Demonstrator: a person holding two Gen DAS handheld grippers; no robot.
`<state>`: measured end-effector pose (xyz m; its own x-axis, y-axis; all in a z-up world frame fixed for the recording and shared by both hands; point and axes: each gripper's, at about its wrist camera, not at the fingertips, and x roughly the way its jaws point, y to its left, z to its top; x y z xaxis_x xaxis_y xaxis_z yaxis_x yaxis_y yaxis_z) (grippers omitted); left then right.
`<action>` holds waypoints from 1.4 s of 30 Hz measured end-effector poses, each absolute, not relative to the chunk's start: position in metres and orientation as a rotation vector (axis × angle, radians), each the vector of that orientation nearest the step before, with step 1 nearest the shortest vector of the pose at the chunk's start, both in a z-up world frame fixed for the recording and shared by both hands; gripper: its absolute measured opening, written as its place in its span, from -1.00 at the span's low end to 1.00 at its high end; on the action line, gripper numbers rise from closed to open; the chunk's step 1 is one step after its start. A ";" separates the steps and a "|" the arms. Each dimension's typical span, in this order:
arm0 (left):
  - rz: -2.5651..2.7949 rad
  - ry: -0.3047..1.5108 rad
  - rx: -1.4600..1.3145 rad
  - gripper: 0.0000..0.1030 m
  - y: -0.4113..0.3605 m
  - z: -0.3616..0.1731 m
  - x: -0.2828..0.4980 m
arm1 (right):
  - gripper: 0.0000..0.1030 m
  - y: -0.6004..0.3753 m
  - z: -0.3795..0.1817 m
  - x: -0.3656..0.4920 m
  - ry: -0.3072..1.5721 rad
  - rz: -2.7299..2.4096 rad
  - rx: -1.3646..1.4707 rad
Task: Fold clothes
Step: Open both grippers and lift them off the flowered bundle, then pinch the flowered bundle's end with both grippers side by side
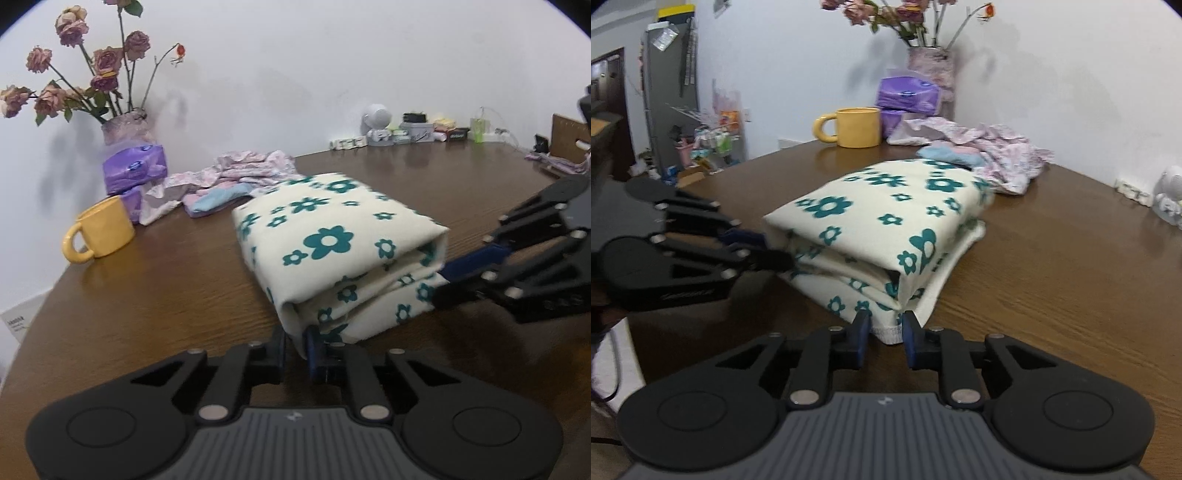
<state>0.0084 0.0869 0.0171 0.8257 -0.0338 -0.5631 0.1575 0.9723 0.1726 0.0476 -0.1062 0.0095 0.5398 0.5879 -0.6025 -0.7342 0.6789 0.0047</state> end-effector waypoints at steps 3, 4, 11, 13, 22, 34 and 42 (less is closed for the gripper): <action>-0.062 0.597 0.235 -0.80 0.096 0.017 0.015 | -0.60 -0.103 0.010 0.044 0.634 0.854 -0.231; -0.053 0.602 0.213 -0.80 0.101 0.018 0.017 | -0.59 -0.103 0.010 0.043 0.637 0.866 -0.220; 0.011 0.639 0.046 -0.55 0.141 0.025 0.029 | -0.24 -0.123 0.020 0.059 0.639 0.812 -0.117; 0.001 0.640 -0.030 -0.40 0.148 0.030 0.021 | -0.22 -0.136 0.026 0.071 0.629 0.779 -0.056; -0.219 0.545 -0.455 0.20 0.156 0.049 -0.010 | -0.11 -0.147 0.050 0.156 0.556 0.779 0.118; -0.100 0.622 -0.723 -0.26 0.171 0.033 0.028 | -0.58 -0.123 0.024 0.217 0.758 0.878 0.266; -0.096 0.666 -0.727 -0.42 0.210 0.028 0.059 | -0.64 -0.145 0.014 0.183 0.876 0.894 0.393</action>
